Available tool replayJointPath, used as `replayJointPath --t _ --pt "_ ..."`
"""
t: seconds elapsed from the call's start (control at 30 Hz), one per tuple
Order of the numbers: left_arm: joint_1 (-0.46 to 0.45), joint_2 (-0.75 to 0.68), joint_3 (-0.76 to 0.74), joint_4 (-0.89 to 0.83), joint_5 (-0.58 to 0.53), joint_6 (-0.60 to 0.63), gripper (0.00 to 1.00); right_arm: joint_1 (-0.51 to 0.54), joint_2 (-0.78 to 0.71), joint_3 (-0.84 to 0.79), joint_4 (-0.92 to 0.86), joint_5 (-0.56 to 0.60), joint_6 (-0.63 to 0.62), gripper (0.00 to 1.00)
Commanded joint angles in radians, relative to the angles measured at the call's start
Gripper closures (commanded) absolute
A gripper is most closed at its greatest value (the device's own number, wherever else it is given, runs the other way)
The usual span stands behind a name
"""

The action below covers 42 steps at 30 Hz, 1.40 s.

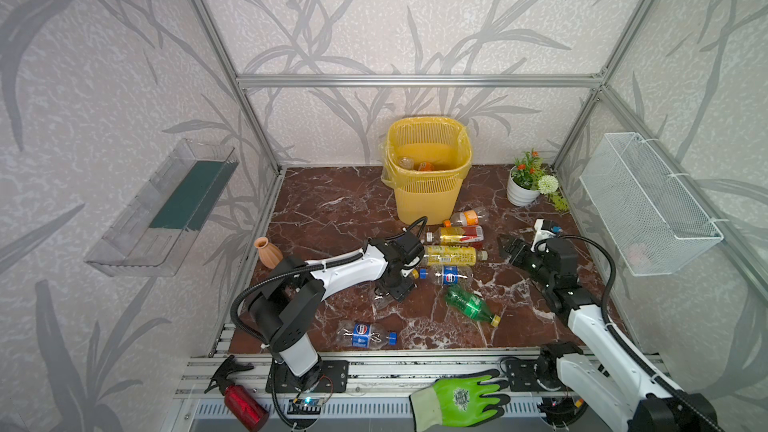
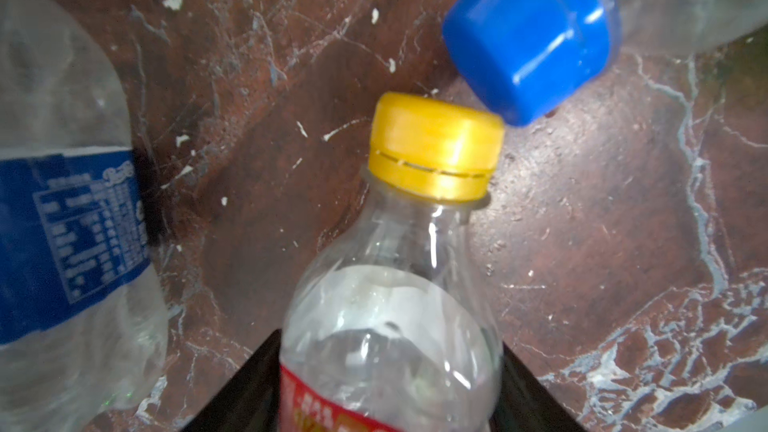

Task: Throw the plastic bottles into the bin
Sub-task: 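Lower the left gripper onto the yellow-capped red-label bottle and grasp it, then lift the yellow-capped bottle with the left gripper and drop it into the bin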

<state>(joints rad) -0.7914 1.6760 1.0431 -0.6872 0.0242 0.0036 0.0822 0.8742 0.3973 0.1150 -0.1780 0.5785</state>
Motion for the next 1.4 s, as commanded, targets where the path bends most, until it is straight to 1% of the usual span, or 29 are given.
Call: replayJointPath --t 0.0,0.17,0.33,0.47,0.6,0.73,0.8,0.87,0.93,0.97,1.0,1.07,1.17,1.27,1.33,1.37 --pt "-0.005 0.02 0.023 -0.035 -0.003 0.027 0.37 0.004 -0.014 0.006 0.01 0.015 -0.011 0.08" --pt "-0.006 0.011 0.029 -0.037 -0.012 0.029 0.47 0.003 -0.009 0.008 0.012 0.016 -0.012 0.08" --pt "-0.008 -0.07 0.035 -0.029 -0.023 0.029 0.51 0.004 -0.006 0.013 0.017 0.015 -0.011 0.08" --pt "-0.009 -0.192 0.058 -0.028 -0.049 0.018 0.52 0.004 -0.003 0.021 0.017 0.013 -0.011 0.08" --pt "-0.002 -0.374 0.101 0.02 -0.111 -0.019 0.56 0.004 -0.001 0.031 0.017 0.014 -0.013 0.08" --pt "0.008 -0.571 0.126 0.187 -0.181 0.012 0.56 0.004 0.003 0.039 0.022 0.015 -0.016 0.08" --pt "0.009 -0.659 0.149 0.305 -0.252 0.061 0.56 0.004 0.005 0.044 0.023 0.014 -0.016 0.08" --pt "0.011 -0.737 0.146 0.488 -0.299 0.108 0.56 0.004 0.004 0.048 0.024 0.012 -0.017 0.08" --pt "0.013 -0.793 0.099 0.745 -0.295 0.17 0.56 0.004 0.0 0.047 0.023 0.013 -0.02 0.08" --pt "0.016 -0.797 0.093 0.862 -0.294 0.192 0.55 0.004 -0.002 0.046 0.023 0.013 -0.022 0.08" --pt "0.022 -0.78 0.116 0.912 -0.284 0.213 0.54 0.004 -0.005 0.045 0.023 0.014 -0.025 0.08" --pt "0.041 -0.713 0.199 0.919 -0.252 0.237 0.54 0.004 -0.009 0.046 0.016 0.014 -0.032 0.08" --pt "0.072 -0.575 0.327 0.915 -0.163 0.226 0.54 0.004 -0.02 0.049 0.0 0.015 -0.047 0.08" --pt "0.112 -0.398 0.454 0.915 -0.094 0.177 0.54 0.003 -0.038 0.046 -0.013 0.021 -0.054 0.07" --pt "0.151 -0.256 0.58 0.837 -0.073 0.099 0.54 0.002 -0.046 0.042 -0.014 0.021 -0.055 0.07" --pt "0.175 -0.176 0.667 0.777 -0.059 0.039 0.53 0.002 -0.05 0.039 -0.017 0.021 -0.056 0.07"
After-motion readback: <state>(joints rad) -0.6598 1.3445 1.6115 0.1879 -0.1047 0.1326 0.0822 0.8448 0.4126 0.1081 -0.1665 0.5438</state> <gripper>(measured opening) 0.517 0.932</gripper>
